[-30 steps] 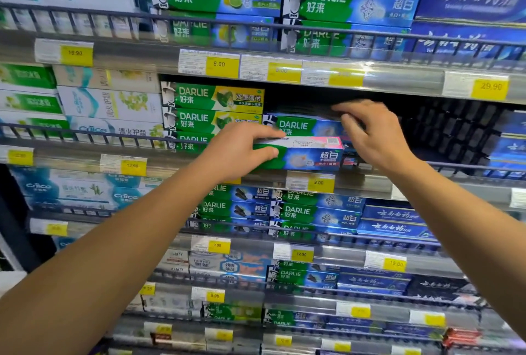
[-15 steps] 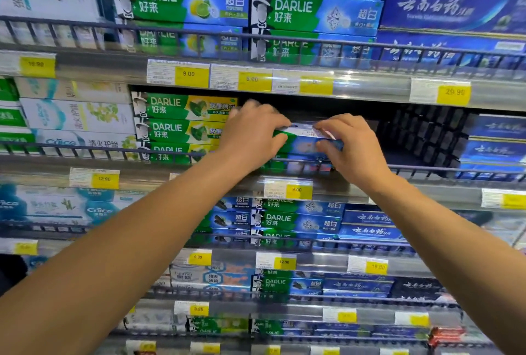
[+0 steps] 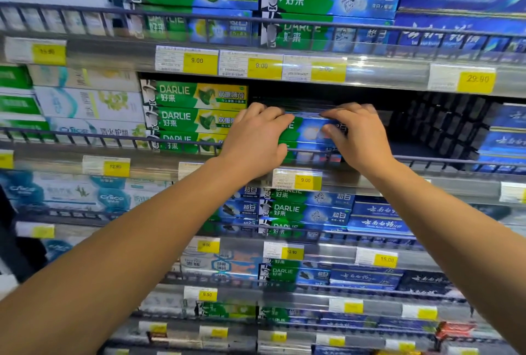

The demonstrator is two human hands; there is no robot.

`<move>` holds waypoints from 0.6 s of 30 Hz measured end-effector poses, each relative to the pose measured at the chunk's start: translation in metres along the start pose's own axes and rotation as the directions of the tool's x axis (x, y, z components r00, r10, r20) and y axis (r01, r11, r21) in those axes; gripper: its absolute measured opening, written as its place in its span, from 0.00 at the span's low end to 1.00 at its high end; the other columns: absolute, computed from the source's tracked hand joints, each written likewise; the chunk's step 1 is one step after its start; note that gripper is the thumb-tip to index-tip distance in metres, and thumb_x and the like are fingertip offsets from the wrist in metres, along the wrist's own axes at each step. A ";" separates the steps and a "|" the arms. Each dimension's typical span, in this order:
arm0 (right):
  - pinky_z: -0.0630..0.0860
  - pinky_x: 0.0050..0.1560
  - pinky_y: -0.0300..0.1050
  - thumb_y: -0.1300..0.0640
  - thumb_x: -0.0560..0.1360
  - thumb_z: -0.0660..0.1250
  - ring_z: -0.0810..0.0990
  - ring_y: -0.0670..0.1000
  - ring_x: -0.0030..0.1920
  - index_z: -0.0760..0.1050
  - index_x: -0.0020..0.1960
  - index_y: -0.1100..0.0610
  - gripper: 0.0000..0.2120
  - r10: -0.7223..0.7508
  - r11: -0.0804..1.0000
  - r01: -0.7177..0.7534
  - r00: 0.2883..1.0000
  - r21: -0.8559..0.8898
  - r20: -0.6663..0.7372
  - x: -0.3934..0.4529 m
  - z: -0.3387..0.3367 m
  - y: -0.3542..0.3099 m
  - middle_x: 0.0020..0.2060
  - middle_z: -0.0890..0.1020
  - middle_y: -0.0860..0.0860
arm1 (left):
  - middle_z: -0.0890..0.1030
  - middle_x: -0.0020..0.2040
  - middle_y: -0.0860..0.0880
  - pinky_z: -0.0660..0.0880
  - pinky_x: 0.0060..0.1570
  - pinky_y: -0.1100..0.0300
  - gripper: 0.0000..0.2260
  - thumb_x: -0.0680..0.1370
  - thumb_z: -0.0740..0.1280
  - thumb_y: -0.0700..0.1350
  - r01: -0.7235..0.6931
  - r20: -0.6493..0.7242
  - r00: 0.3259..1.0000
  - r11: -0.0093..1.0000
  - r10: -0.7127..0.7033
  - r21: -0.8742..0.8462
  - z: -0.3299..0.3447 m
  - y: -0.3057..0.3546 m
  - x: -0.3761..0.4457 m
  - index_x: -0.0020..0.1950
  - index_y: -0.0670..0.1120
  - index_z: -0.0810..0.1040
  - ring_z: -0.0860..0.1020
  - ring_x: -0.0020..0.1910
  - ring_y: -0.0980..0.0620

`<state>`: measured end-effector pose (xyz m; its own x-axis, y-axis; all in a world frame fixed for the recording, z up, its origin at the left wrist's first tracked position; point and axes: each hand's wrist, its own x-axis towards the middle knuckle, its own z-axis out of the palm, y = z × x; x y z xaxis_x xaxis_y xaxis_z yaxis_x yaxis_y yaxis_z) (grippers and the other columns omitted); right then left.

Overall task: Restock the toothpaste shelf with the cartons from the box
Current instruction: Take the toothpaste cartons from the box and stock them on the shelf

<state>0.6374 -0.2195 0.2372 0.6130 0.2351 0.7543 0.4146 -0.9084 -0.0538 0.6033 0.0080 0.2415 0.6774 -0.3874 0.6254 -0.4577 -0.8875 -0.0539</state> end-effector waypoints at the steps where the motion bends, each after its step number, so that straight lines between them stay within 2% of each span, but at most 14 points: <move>1: 0.65 0.56 0.46 0.51 0.75 0.66 0.76 0.58 0.55 0.79 0.59 0.52 0.14 0.001 1.000 -0.001 1.000 -0.008 0.007 0.000 -0.001 0.000 0.54 0.82 0.52 | 0.71 0.70 0.50 0.62 0.65 0.51 0.26 0.75 0.65 0.49 0.000 0.012 1.000 1.000 0.000 -0.002 0.000 0.000 0.000 0.73 0.50 0.67 0.66 0.65 0.45; 7: 0.68 0.57 0.48 0.50 0.75 0.65 0.76 0.59 0.56 0.79 0.60 0.52 0.15 0.022 1.000 -0.021 0.999 -0.021 0.035 0.000 -0.005 -0.005 0.55 0.82 0.52 | 0.70 0.70 0.49 0.61 0.67 0.50 0.27 0.75 0.65 0.48 -0.011 0.023 1.000 1.000 0.011 -0.021 -0.003 0.000 -0.003 0.74 0.49 0.66 0.66 0.66 0.43; 11: 0.67 0.60 0.46 0.51 0.74 0.67 0.75 0.57 0.57 0.77 0.61 0.54 0.17 0.066 0.997 -0.065 0.998 0.044 -0.016 -0.009 -0.014 -0.013 0.56 0.81 0.52 | 0.70 0.71 0.47 0.59 0.70 0.48 0.27 0.74 0.65 0.48 -0.005 -0.010 1.000 0.999 0.004 -0.053 -0.004 0.007 -0.009 0.73 0.48 0.67 0.66 0.68 0.43; 15: 0.64 0.61 0.42 0.53 0.74 0.67 0.74 0.56 0.58 0.75 0.63 0.56 0.19 0.092 0.991 -0.085 0.994 0.103 -0.067 -0.041 -0.027 -0.017 0.58 0.79 0.53 | 0.71 0.70 0.47 0.60 0.71 0.49 0.25 0.73 0.64 0.48 0.025 -0.084 0.996 0.977 -0.044 -0.211 -0.004 0.027 -0.027 0.71 0.47 0.70 0.66 0.69 0.45; 18: 0.63 0.61 0.39 0.52 0.76 0.66 0.72 0.55 0.62 0.72 0.67 0.55 0.20 0.132 0.977 -0.128 0.991 0.172 -0.012 -0.081 -0.036 -0.015 0.61 0.76 0.52 | 0.72 0.70 0.49 0.60 0.70 0.55 0.24 0.75 0.65 0.47 0.107 -0.028 0.992 0.927 -0.126 -0.359 0.003 0.054 -0.054 0.71 0.47 0.70 0.67 0.69 0.49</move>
<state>0.5575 -0.2374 0.2008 0.6540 0.1094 0.7486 0.4425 -0.8579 -0.2612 0.5436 -0.0201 0.2020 0.7131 -0.2656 0.6488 -0.5583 -0.7749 0.2964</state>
